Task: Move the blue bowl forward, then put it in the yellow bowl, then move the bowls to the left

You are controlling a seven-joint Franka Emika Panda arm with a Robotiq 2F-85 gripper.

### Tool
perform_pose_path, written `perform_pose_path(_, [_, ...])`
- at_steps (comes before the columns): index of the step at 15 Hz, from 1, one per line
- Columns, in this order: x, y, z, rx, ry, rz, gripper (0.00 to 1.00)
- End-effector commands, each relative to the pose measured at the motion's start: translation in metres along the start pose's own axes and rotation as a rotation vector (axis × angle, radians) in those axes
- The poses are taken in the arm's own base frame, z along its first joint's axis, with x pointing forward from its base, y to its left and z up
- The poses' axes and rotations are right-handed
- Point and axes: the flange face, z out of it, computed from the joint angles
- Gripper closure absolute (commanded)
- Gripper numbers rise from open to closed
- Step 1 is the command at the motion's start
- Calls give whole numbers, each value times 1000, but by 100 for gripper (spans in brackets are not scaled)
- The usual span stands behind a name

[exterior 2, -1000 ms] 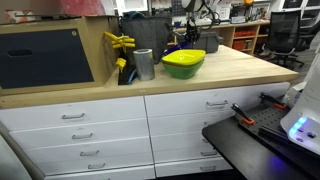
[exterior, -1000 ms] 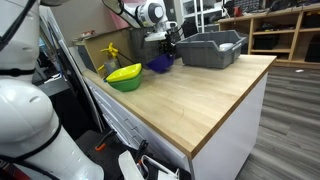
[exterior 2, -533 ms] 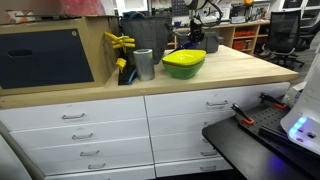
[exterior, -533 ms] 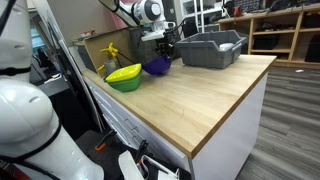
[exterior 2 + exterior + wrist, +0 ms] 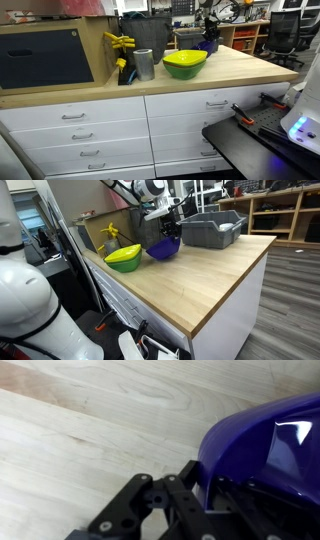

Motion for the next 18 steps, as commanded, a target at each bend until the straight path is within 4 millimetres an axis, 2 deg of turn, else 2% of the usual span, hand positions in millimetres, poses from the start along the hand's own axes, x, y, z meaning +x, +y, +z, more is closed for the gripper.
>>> perform_pose_path(1, [-31, 16, 4, -24, 5, -7, 98])
perform_pose_path(2, [-36, 18, 4, -26, 5, 0, 87])
perform_pose_path(3, [-39, 19, 5, -27, 6, 1, 65])
perform_pose_path(5, [-45, 16, 7, -25, 2, -9, 61])
perform_pose_path(13, [-53, -22, -5, -8, 16, -64, 4])
perform_pose_path(15, [-56, -21, -9, -17, 24, -53, 0])
perform_pose_path(18, [-63, -3, -15, -20, 40, 24, 0])
